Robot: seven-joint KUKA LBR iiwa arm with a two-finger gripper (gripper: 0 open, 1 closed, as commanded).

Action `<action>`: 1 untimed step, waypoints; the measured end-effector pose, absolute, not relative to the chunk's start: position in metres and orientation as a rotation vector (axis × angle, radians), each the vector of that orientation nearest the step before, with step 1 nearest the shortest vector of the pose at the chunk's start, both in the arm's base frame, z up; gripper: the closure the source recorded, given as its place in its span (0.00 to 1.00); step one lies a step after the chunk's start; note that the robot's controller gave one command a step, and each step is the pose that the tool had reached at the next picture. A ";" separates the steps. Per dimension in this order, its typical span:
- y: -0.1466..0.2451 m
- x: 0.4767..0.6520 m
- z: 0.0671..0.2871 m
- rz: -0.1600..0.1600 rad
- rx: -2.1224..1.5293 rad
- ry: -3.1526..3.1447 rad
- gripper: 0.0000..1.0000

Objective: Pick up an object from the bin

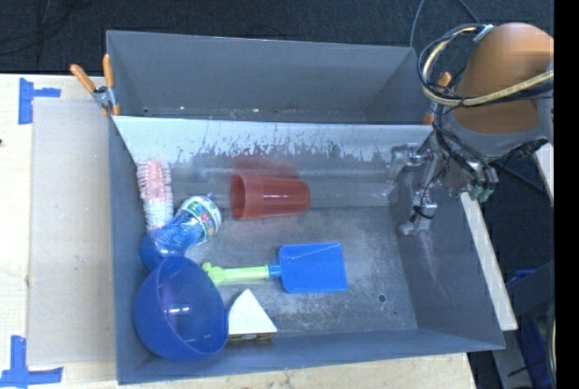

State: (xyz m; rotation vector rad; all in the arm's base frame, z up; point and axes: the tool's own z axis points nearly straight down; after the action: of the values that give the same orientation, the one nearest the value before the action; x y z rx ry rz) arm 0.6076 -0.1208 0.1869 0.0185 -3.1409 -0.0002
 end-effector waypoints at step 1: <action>-0.121 0.608 0.187 0.000 0.019 -3.141 0.00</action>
Offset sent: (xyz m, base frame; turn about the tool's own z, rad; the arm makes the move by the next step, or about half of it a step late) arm -0.0367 0.0407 -0.0649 -0.1277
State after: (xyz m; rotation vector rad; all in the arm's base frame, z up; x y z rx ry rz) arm 0.6076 -0.1207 0.1869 0.0187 -3.1409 -0.0001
